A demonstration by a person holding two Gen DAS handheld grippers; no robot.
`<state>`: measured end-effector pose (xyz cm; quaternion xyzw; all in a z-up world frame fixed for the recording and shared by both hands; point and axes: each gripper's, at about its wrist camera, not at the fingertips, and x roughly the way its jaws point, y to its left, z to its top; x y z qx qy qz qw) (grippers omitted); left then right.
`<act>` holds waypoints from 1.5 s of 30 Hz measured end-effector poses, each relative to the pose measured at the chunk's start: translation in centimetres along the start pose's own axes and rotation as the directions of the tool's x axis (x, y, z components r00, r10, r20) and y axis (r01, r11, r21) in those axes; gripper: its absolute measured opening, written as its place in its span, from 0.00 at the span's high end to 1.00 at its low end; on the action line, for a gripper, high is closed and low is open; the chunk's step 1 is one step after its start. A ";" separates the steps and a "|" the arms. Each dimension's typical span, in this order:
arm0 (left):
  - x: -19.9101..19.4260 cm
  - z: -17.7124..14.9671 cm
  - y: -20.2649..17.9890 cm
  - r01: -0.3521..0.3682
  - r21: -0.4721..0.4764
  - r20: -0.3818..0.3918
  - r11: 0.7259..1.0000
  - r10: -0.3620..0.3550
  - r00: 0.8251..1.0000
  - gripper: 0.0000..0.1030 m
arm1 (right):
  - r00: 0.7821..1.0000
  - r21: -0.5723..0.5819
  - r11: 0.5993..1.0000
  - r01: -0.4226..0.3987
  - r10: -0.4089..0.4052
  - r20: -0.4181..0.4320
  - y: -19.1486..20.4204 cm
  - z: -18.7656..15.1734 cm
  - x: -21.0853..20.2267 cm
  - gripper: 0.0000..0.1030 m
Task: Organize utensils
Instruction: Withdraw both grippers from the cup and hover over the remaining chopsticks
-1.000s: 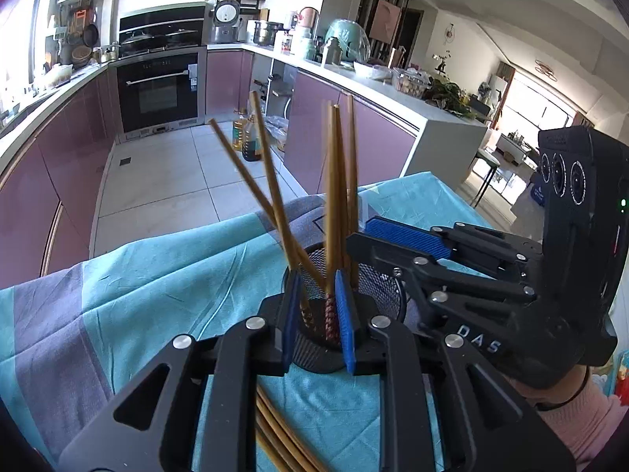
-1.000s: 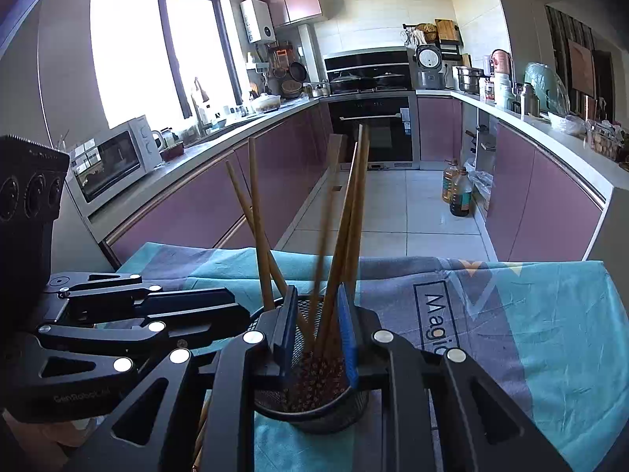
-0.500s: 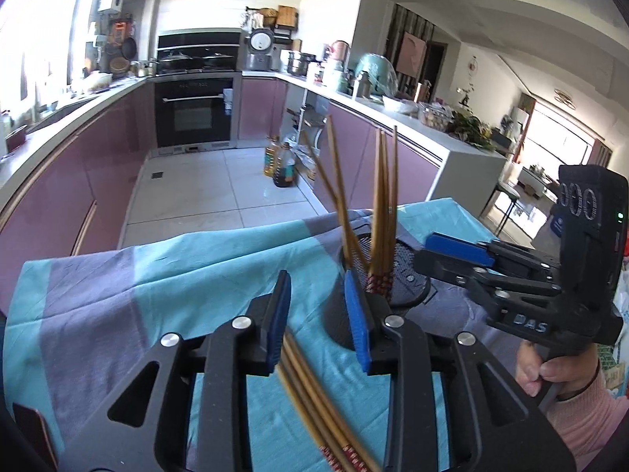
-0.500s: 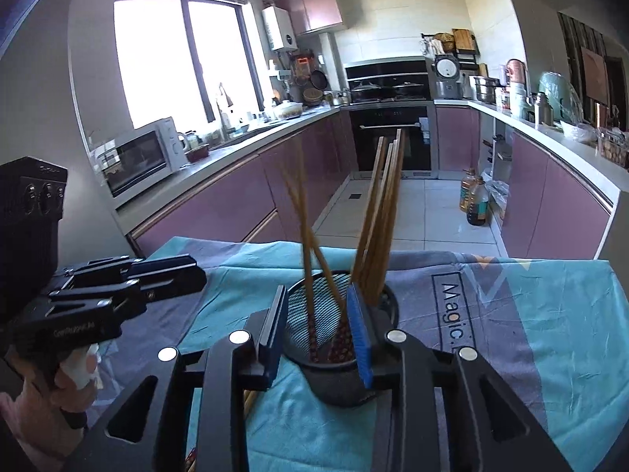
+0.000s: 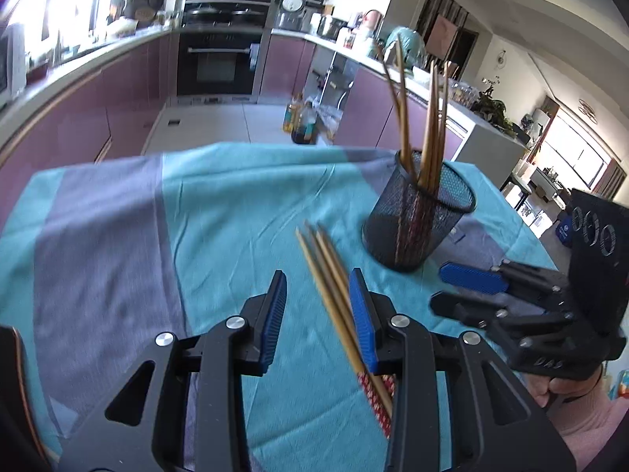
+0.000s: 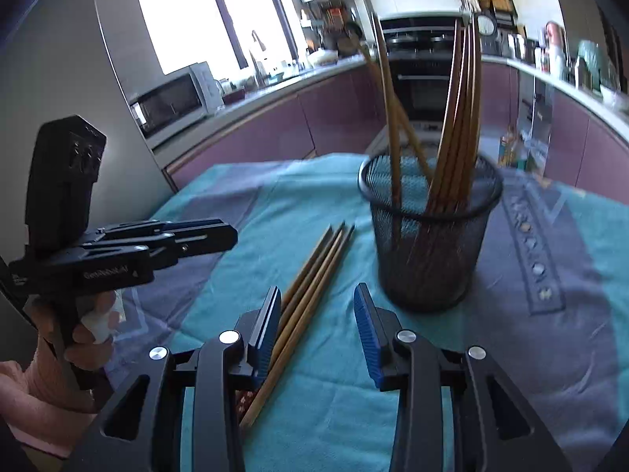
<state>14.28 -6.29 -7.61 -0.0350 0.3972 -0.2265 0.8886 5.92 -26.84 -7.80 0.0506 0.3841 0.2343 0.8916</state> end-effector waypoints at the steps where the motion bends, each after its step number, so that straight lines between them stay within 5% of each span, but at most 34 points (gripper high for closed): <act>1: 0.1 -0.5 0.1 -0.002 -0.003 -0.005 1.000 0.002 1.000 0.68 | 1.000 0.004 1.000 0.002 -0.002 -0.013 0.1 -0.3 0.5 0.65; 15: 2.5 -3.4 -0.5 -0.044 0.013 -0.066 0.999 0.045 0.997 0.64 | 0.997 -0.005 1.000 0.029 -0.030 -0.069 1.6 -1.6 3.0 0.65; 45: 4.2 -4.2 -1.2 -0.052 0.042 -0.098 0.998 0.056 0.994 0.64 | 0.990 -0.030 0.995 0.096 -0.098 -0.100 2.2 -1.8 4.0 0.65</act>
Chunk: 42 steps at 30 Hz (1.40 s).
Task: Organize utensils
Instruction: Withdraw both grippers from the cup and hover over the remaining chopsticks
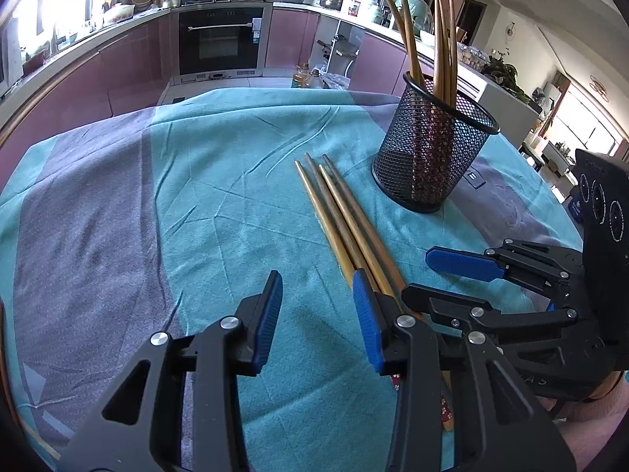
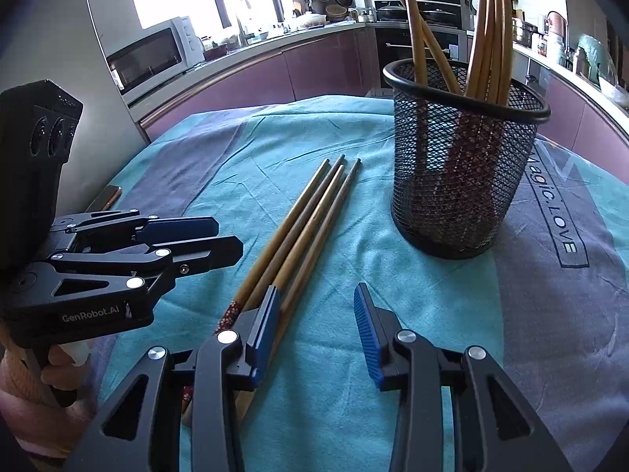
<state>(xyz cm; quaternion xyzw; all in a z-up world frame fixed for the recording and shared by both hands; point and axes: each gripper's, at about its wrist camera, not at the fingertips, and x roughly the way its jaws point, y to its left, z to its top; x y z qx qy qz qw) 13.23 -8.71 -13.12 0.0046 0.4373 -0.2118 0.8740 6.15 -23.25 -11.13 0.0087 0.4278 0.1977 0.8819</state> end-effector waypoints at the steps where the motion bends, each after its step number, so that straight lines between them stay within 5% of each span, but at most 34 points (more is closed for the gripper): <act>1: 0.1 0.0 -0.1 0.002 0.002 -0.002 1.000 -0.002 1.000 0.64 | 1.000 0.001 1.000 -0.001 0.001 0.000 0.0 0.0 0.0 0.65; 34: 1.7 -0.1 -1.3 -0.038 0.043 -0.026 0.998 0.039 0.999 0.62 | 1.000 0.021 1.000 -0.004 0.004 0.002 -0.8 0.0 -0.5 0.64; 42: 1.7 0.2 -0.7 -0.016 0.020 -0.038 1.000 0.017 0.999 0.70 | 1.000 0.012 1.000 0.014 -0.014 -0.004 -0.8 0.5 -0.1 0.65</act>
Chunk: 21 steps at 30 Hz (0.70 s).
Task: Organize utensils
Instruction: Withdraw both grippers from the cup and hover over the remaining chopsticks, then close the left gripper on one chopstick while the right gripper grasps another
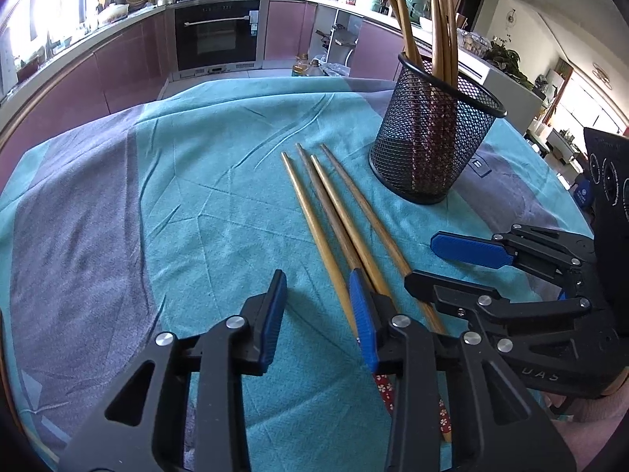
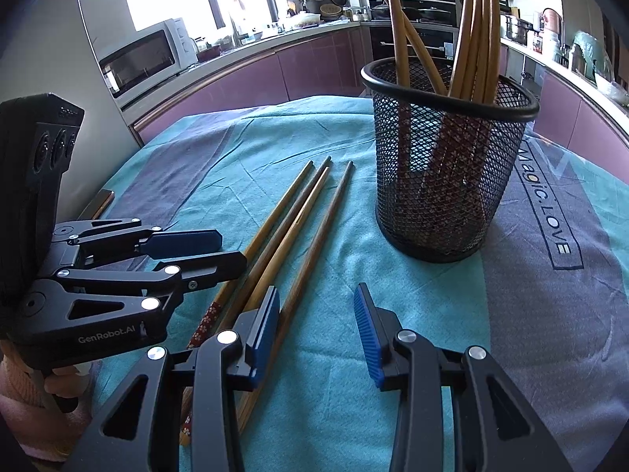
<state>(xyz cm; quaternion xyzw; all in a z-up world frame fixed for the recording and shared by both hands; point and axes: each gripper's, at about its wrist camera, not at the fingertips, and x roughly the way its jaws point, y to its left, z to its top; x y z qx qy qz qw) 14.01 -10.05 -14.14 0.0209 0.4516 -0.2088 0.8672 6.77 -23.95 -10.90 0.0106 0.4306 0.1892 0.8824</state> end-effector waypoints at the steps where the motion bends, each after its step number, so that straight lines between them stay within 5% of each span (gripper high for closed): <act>1: 0.0 0.1 0.0 -0.001 0.000 -0.001 1.000 0.001 1.000 0.71 | 1.000 -0.003 1.000 0.003 -0.003 -0.001 0.0 0.1 0.1 0.65; 13: 1.5 1.8 0.2 0.001 0.006 -0.023 1.000 -0.001 1.000 0.75 | 0.999 -0.014 0.999 0.032 -0.032 0.000 0.3 1.7 1.8 0.66; 21: 1.9 2.2 0.2 -0.003 -0.008 -0.024 1.000 0.003 1.000 0.81 | 1.000 0.015 1.000 0.012 -0.012 0.005 -0.1 1.8 1.7 0.79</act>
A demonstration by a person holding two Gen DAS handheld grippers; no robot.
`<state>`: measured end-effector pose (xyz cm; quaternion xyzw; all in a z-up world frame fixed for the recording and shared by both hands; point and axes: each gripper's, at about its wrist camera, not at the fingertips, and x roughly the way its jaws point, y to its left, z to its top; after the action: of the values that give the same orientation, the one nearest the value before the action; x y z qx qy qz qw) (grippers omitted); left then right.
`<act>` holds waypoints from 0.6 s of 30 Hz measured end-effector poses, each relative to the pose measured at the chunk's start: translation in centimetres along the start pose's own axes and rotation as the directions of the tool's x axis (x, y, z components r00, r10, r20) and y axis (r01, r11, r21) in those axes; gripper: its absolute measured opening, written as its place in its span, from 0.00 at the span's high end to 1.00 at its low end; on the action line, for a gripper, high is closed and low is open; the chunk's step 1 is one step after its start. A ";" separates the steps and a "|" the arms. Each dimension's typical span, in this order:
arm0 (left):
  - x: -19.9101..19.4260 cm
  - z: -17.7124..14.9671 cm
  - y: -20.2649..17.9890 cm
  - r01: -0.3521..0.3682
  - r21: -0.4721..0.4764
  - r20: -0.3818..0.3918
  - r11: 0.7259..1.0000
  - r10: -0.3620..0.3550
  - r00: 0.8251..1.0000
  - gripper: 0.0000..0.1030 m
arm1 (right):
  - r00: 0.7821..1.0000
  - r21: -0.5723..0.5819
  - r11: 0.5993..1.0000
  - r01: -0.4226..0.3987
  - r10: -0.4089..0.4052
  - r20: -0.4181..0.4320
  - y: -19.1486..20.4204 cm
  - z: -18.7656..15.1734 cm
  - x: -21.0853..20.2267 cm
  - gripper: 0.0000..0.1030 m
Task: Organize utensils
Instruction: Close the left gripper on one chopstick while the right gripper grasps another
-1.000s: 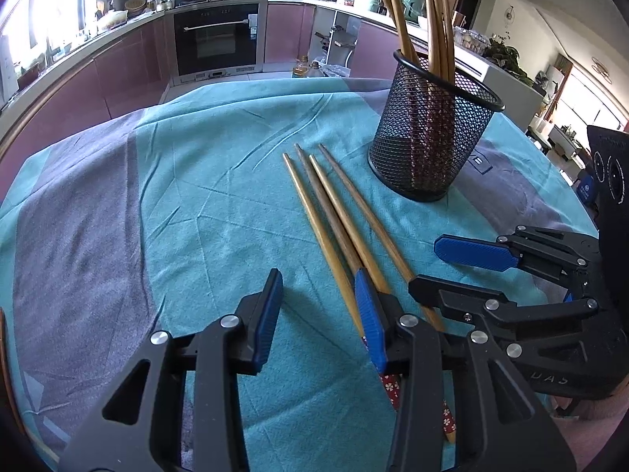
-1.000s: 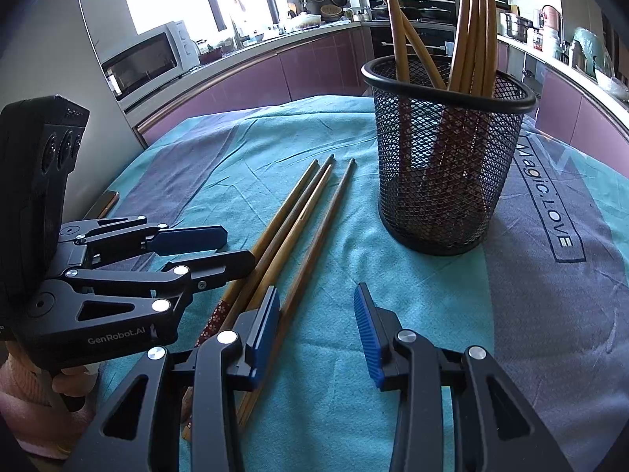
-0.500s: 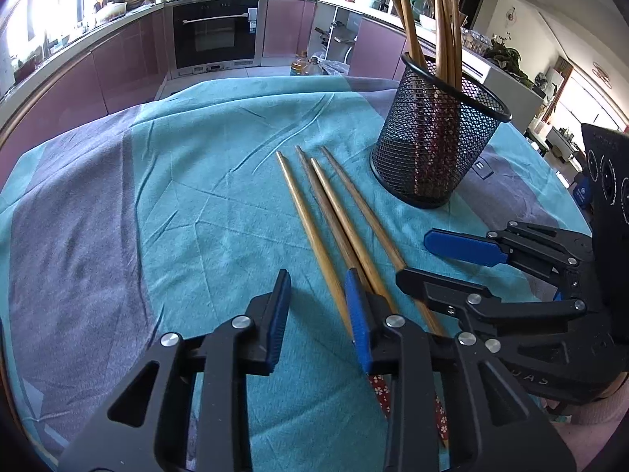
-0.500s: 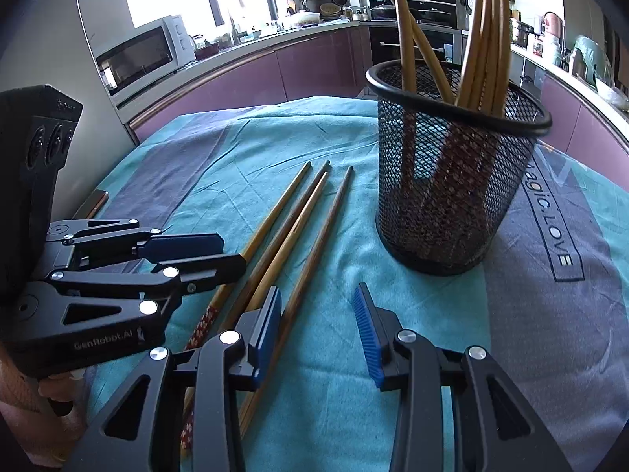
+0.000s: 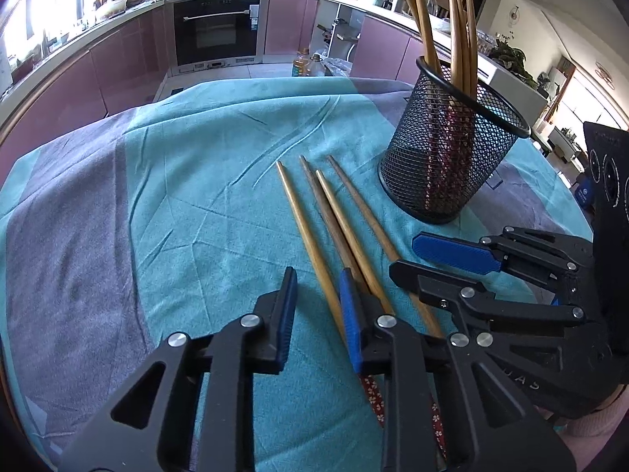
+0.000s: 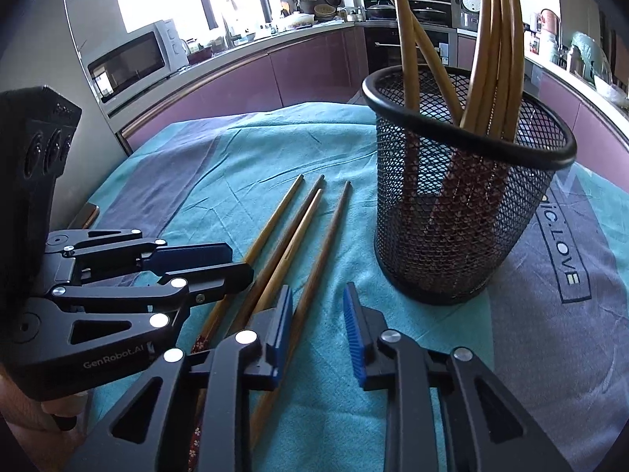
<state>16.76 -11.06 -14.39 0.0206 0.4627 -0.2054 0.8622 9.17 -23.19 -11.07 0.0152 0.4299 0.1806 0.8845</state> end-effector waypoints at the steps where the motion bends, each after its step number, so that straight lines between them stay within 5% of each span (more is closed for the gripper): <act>1: 0.0 0.0 0.0 0.003 -0.003 -0.001 1.000 -0.003 1.000 0.82 | 1.000 0.005 1.000 -0.006 0.006 0.001 -0.1 0.0 -0.1 0.82; 7: -0.1 -0.3 0.2 0.008 -0.031 0.001 0.999 -0.008 1.000 0.88 | 0.999 0.047 0.998 -0.040 0.040 0.011 -0.4 -0.2 -0.4 0.93; 18: -1.1 -0.8 0.6 0.013 -0.073 0.017 0.997 -0.012 1.000 0.93 | 0.998 0.088 0.994 -0.060 0.058 0.026 -1.6 -0.6 -1.6 0.97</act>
<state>15.87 -9.93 -14.06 -0.0156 0.4629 -0.1940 0.8648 8.26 -25.27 -10.51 0.0692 0.4266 0.1874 0.8821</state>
